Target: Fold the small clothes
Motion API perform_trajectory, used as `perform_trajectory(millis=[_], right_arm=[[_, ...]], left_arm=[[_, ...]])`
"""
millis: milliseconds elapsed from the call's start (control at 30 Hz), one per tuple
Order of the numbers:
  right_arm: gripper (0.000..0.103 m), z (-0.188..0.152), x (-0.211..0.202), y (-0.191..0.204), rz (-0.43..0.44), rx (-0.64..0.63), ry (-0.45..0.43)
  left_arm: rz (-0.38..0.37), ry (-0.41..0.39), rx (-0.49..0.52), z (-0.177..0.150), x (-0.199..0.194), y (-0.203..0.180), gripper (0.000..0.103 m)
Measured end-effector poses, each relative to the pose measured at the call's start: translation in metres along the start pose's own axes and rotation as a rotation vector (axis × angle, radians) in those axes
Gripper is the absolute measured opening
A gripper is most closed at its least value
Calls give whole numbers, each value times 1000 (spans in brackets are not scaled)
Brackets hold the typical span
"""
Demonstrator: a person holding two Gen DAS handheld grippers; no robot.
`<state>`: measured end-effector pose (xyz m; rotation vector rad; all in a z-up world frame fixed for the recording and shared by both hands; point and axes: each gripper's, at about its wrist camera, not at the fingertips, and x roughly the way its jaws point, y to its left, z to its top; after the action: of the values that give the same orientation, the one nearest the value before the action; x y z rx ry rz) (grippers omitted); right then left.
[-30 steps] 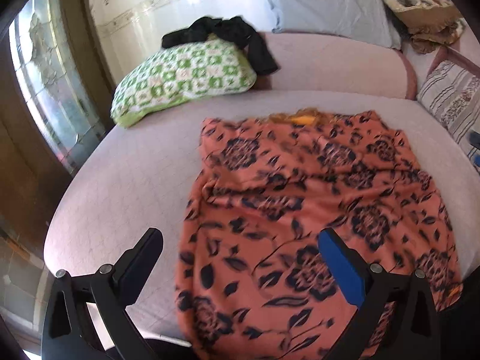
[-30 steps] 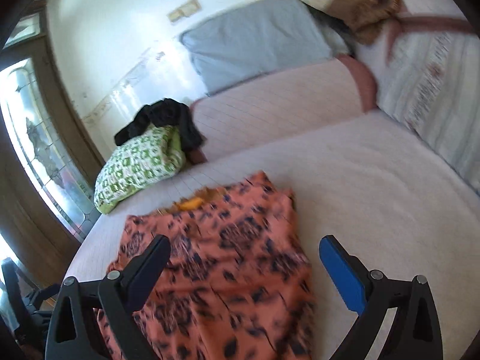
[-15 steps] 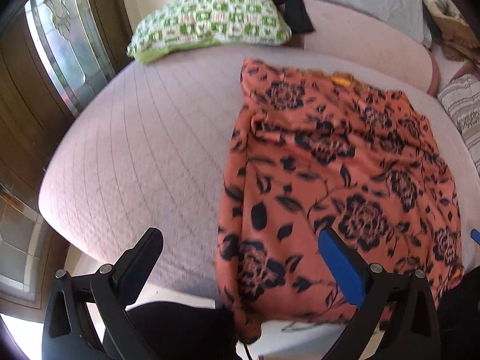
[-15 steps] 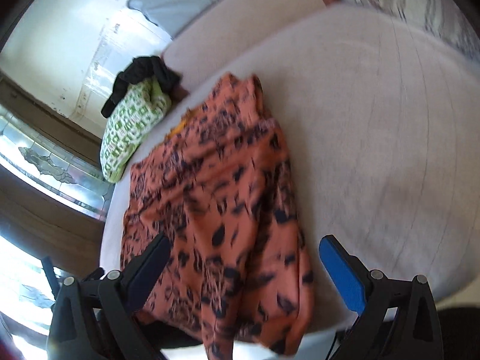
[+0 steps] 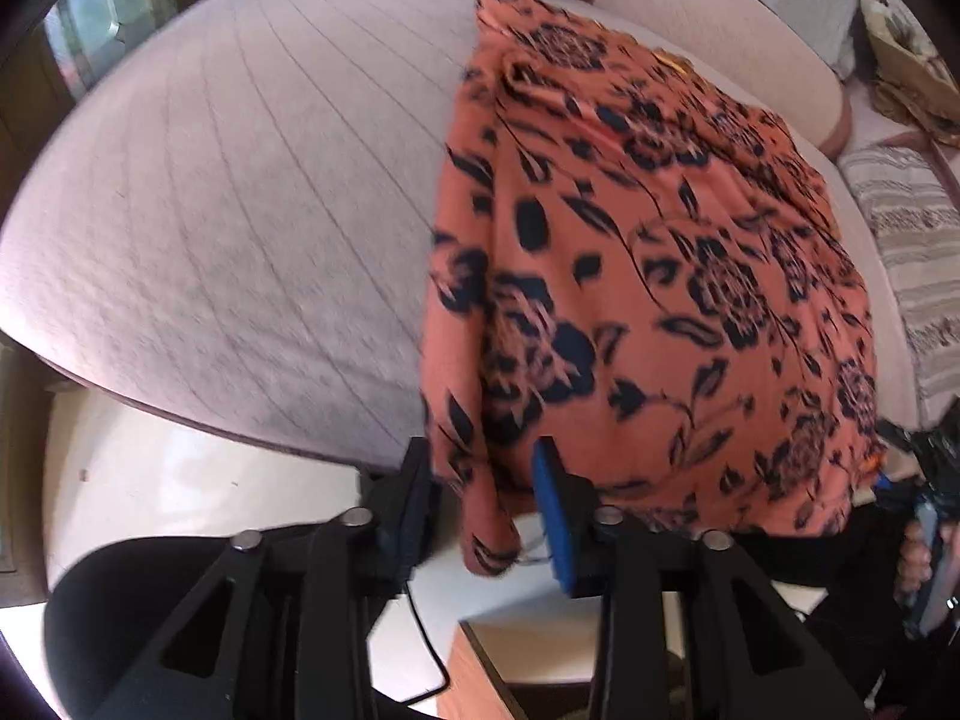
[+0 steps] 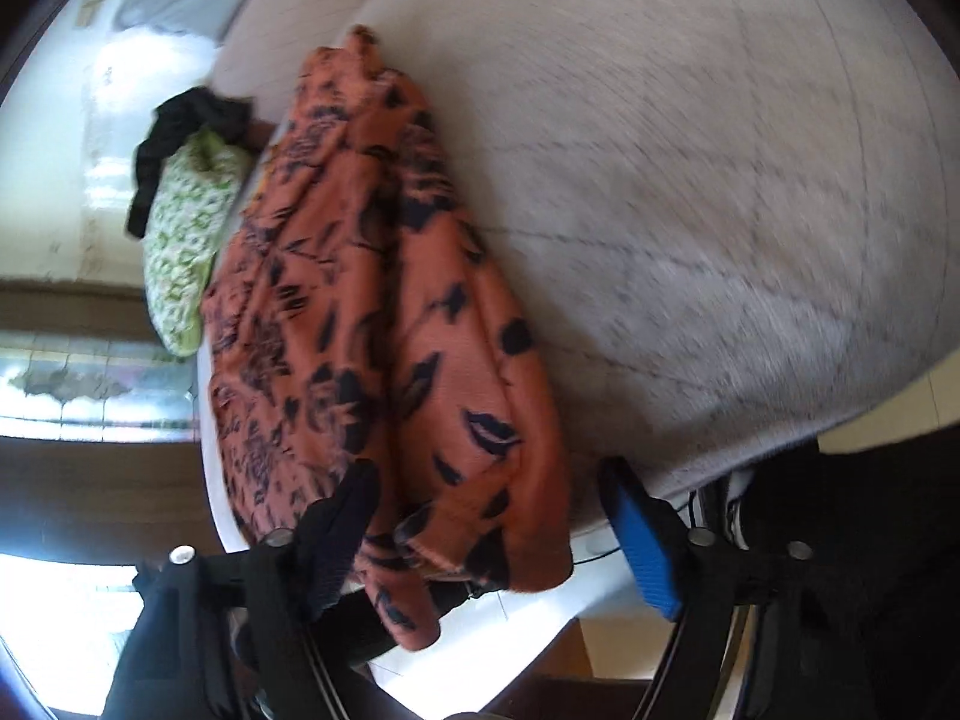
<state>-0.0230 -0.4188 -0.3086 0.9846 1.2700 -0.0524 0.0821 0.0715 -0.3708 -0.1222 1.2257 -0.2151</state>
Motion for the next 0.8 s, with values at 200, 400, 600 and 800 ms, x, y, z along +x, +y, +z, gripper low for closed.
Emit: perform_trajectory(millis=[200,400,600,800], right_arm=[[37,-1,-2,-3,-91,30,-31],[22,-4,-10,-21,-49,72,-48],[19,-7,-12,-14,-48,43,-21],[63,-1,-10,-16,0,74,8]], left_arm=[[-14,-18,19,-10,1,2,65],[-36,-11,62,-19,13,-2,30],[-39,75,-22,-19,35,10,35],[-75,117,-52,-26,43,17,75]])
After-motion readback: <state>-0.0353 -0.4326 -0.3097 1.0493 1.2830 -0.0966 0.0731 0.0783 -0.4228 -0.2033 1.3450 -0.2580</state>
